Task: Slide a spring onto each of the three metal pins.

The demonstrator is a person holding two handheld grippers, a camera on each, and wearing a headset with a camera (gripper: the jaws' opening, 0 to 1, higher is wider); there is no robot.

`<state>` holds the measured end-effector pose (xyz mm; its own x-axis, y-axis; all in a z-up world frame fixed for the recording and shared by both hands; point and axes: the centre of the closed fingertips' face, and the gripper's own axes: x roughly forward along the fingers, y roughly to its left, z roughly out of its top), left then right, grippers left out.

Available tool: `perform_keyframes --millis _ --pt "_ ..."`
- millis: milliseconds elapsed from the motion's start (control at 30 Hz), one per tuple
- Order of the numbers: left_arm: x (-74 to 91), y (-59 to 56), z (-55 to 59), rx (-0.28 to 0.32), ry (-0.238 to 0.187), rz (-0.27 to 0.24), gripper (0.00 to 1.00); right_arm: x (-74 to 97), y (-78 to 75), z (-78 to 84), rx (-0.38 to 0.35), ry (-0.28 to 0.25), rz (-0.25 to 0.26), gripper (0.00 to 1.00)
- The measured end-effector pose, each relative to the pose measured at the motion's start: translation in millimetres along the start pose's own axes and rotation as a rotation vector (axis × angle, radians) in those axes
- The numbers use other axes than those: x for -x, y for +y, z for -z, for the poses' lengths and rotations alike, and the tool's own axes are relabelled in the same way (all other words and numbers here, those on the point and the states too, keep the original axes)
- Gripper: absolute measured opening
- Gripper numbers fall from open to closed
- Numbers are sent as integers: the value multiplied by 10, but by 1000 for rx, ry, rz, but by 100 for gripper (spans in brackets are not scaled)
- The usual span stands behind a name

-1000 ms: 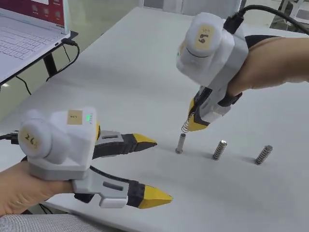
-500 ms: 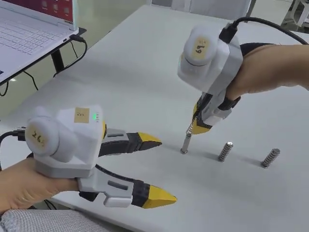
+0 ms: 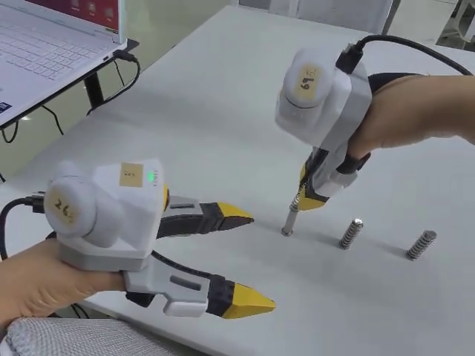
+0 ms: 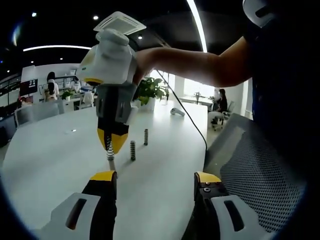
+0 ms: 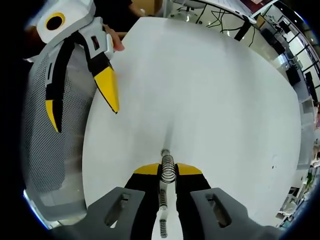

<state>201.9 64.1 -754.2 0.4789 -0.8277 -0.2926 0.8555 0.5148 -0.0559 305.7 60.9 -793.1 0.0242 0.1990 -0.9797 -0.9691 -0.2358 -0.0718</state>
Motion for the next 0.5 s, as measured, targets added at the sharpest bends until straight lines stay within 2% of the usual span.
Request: perform_keyframes --millis 300,500 --pt "2 -5 8 -2 2 1 57 -136 25 -2 6 32 -5 9" --pt "0 -9 16 -2 3 1 57 -271 50 53 1 58 -14 9"
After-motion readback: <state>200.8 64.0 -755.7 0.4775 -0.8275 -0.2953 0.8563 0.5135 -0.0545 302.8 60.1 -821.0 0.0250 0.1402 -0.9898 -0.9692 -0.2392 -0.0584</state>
